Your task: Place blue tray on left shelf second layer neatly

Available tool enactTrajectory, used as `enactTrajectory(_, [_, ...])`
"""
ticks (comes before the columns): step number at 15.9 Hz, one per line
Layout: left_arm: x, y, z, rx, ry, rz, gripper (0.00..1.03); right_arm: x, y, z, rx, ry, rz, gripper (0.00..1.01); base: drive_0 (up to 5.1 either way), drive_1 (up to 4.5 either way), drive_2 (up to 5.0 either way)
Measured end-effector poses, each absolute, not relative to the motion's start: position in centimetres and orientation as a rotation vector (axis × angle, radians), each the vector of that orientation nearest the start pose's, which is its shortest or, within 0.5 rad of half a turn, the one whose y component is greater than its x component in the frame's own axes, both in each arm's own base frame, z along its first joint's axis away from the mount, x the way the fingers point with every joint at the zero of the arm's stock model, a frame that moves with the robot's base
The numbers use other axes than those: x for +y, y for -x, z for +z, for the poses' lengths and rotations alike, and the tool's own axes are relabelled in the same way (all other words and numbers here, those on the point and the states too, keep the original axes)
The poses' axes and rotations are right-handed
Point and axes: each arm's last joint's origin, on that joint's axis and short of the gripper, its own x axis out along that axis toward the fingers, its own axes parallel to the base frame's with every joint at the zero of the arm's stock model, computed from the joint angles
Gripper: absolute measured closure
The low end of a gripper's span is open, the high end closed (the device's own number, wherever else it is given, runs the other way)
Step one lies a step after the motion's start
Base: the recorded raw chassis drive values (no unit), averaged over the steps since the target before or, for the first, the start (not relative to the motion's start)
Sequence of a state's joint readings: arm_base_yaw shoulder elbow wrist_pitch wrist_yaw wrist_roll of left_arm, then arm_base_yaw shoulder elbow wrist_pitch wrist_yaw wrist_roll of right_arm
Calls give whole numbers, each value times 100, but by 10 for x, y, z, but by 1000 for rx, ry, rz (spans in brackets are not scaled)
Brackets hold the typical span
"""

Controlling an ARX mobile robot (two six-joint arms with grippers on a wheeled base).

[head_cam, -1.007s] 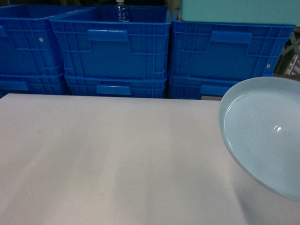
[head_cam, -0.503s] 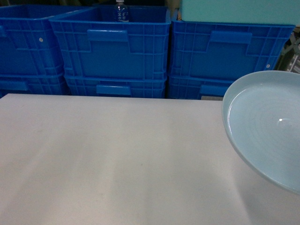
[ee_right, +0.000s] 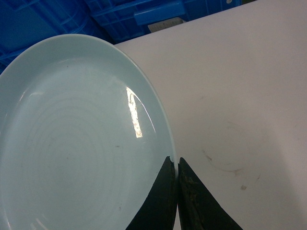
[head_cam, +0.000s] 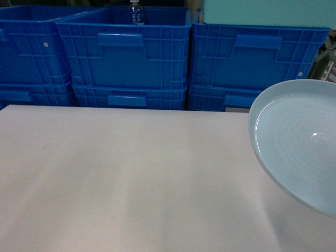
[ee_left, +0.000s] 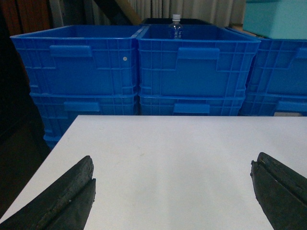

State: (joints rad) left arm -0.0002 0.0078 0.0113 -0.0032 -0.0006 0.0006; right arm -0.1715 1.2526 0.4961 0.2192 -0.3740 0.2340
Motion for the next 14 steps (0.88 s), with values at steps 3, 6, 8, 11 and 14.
enactTrajectory(3, [0, -98, 166, 0, -1, 1, 5, -30, -236, 181, 541, -373, 137, 99, -89, -89, -89])
enactTrajectory(6, [0, -98, 166, 0, -1, 3, 5, -30, -236, 181, 540, -373, 137, 99, -222, -222, -222])
enactTrajectory(8, [0, -98, 166, 0, -1, 2, 5, -31, -236, 181, 540, -373, 133, 99, -188, -188, -188])
enactTrajectory(11, [0, -98, 166, 0, -1, -1, 5, -32, -236, 181, 539, -373, 128, 99, -188, -188, -188])
enactTrajectory(14, [0, -98, 166, 0, -1, 3, 5, -31, -236, 181, 538, -374, 133, 99, 207, -404, -404])
